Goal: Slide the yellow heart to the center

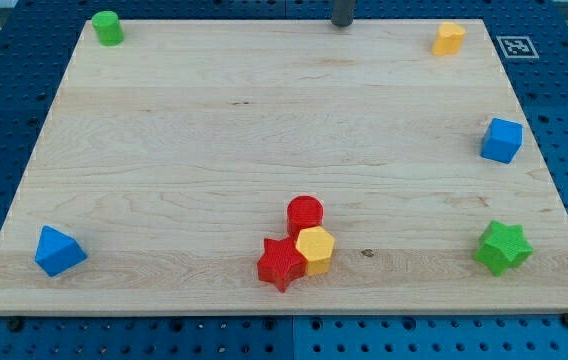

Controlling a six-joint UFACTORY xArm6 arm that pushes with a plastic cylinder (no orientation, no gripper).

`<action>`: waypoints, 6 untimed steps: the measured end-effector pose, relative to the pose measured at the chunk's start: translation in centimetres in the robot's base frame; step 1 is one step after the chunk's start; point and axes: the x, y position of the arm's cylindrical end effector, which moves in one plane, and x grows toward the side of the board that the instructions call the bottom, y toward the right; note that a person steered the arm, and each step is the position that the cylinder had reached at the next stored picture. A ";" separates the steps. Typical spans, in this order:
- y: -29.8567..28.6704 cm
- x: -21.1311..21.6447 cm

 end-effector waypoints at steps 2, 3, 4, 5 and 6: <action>5.3 0.0; 6.7 0.0; 12.7 0.0; 18.0 0.7; 18.0 7.8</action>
